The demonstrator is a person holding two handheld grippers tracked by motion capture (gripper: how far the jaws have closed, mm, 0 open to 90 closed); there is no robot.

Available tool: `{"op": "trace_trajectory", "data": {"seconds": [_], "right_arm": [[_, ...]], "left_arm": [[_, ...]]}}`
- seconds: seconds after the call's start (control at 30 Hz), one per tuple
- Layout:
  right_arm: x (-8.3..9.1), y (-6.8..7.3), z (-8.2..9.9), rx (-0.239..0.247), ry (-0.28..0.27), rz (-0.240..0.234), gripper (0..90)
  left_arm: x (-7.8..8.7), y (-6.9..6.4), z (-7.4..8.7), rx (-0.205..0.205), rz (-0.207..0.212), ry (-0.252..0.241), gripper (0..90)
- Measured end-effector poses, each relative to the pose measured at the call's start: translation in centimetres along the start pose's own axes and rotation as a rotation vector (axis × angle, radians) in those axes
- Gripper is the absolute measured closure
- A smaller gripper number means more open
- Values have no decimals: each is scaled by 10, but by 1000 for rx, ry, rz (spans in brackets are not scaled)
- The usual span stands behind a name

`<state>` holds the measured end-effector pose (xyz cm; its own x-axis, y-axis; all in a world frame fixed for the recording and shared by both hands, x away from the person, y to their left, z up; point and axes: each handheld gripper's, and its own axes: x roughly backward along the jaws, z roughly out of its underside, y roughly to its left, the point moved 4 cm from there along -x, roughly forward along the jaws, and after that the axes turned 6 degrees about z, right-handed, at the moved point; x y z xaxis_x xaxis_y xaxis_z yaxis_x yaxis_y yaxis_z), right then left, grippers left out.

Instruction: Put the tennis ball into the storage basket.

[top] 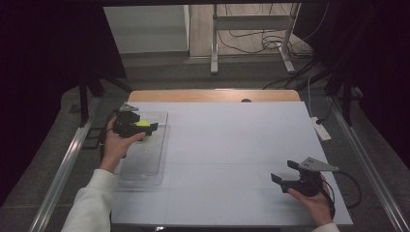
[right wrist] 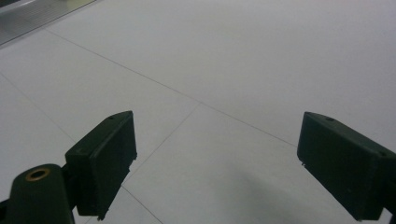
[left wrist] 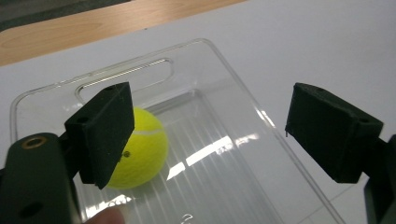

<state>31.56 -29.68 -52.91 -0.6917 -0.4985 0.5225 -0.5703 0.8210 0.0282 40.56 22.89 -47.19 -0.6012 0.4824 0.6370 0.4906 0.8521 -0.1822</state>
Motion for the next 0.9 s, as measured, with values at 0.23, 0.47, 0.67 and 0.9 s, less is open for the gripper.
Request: {"op": "trace_trajectory", "data": {"seconds": [0.23,0.47,0.67,0.9], "right_arm": [[1,1,0,2,-1,-4,120],[3,1,1,1,1,-7,120],[5,3,1,3,-1,-1,120],[6,3,1,3,-2,4,120]], "left_arm": [[6,-17,4,-21,40,-30,157],[12,-30,13,-37,65,-45,155],[18,-40,23,-38,91,-63,152],[29,-52,36,-52,117,-88,151]]}}
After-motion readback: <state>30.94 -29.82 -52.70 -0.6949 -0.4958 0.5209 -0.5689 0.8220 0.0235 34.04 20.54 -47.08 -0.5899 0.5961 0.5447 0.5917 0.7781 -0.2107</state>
